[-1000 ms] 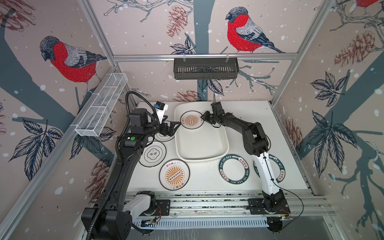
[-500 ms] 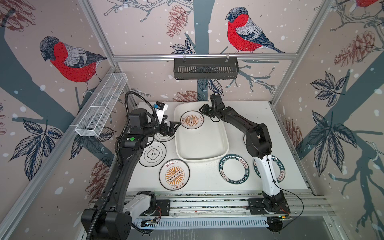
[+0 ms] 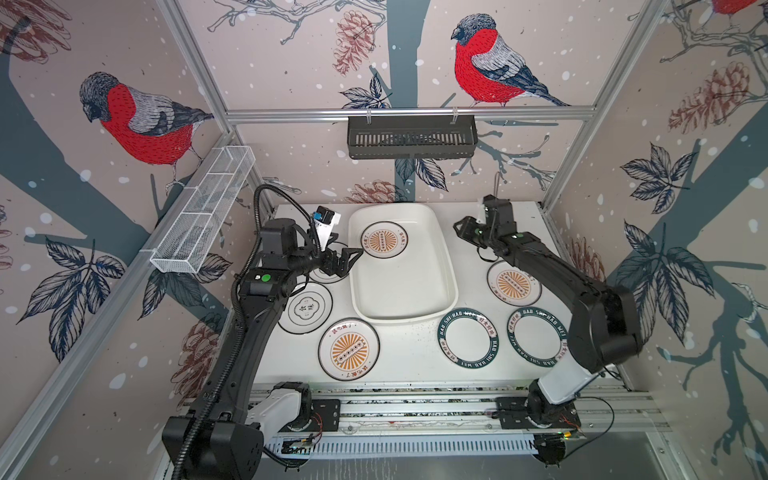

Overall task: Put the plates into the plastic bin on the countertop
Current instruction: 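Withdraw the right gripper from the tray toward the next orange-sunburst plate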

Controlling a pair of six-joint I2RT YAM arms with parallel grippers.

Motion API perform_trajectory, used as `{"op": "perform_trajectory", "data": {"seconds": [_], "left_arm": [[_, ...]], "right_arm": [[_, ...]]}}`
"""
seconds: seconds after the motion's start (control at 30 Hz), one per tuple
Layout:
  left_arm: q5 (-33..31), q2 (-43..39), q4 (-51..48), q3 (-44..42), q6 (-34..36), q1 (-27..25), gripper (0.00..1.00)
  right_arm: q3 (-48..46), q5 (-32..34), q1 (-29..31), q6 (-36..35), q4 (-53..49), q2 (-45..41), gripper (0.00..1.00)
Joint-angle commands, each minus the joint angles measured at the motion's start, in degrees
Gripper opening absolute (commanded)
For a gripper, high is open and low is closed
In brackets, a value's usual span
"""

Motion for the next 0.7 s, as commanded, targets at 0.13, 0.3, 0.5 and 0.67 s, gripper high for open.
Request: {"op": "perform_trajectory", "data": {"seconds": [0.13,0.3,0.5,0.67], "left_arm": [[4.8,-0.6,1.9,-1.1,1.3,-0.2,0.77],[5.1,-1.4,3.5,-2.0,0.0,-0.3,0.72],[4.8,-2.2,5.3,-3.9,-0.8,-0.3,0.81],[4.6,-1.3,5.8,-4.1,-1.1,-0.5,0.94]], "right_arm": [[-14.9,0.9,-10.5,1.7,1.5,-13.6,0.43],[-23.8,-0.1,-19.3,3.7,2.7,-21.2,0.49],[-27.0,-1.3,-28.0,2.3,-0.1,-23.6,0.52],[-27.4,-1.6,-33.7,0.9,-1.5,-21.5,0.53]]}}
